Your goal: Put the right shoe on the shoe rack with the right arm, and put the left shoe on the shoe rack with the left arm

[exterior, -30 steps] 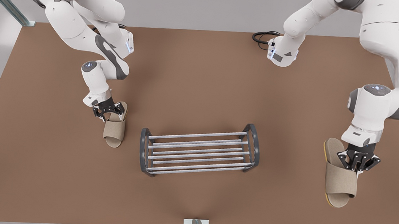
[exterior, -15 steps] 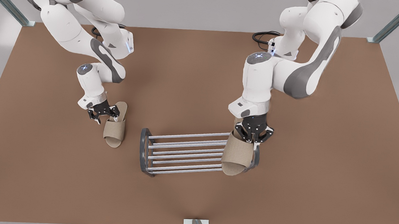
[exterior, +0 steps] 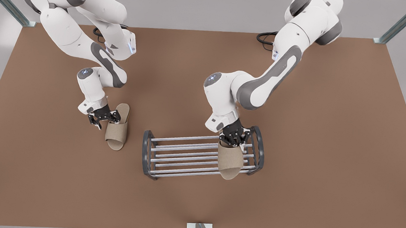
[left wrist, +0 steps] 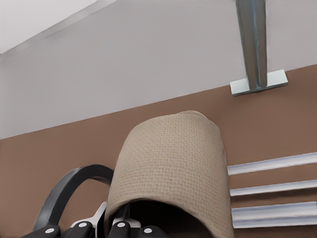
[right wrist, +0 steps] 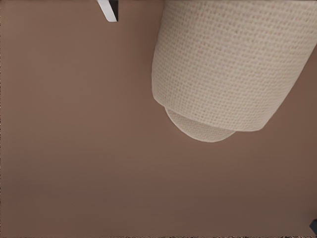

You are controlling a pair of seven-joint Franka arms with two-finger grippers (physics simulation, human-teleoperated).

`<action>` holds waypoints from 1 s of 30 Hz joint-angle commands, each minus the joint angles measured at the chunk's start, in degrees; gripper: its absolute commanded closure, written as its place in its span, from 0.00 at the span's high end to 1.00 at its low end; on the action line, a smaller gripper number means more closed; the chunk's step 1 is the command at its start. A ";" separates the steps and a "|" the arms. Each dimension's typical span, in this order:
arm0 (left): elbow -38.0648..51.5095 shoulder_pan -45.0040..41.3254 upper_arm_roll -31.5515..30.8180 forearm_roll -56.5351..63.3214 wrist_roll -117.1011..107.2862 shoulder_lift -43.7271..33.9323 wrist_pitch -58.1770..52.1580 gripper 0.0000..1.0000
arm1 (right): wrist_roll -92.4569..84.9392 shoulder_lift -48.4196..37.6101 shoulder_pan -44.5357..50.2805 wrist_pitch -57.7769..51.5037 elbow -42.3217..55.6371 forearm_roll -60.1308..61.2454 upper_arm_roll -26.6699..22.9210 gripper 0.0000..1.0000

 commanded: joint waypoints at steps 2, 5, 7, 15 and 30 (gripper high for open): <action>-1.03 -0.68 0.23 2.07 -24.20 0.08 -1.01 0.21 | -1.08 0.03 0.07 -0.08 0.42 0.08 -0.08 1.00; -0.94 -1.47 0.23 2.42 -24.73 1.05 -0.92 0.21 | -1.08 0.12 -0.02 -0.08 0.51 0.08 -0.08 1.00; -1.03 -1.47 0.23 2.95 -25.17 1.66 -0.92 0.21 | -1.08 0.12 -0.02 -0.08 0.51 0.08 -0.08 1.00; -1.38 -1.73 0.23 3.48 -25.26 2.46 -1.27 0.21 | -0.99 -0.06 -1.34 -0.08 0.51 -0.01 -0.08 0.38; 12.15 -2.61 -9.96 -13.13 -14.09 -6.33 -18.59 1.00 | 3.22 -2.17 -4.41 -0.08 3.23 0.16 0.97 0.21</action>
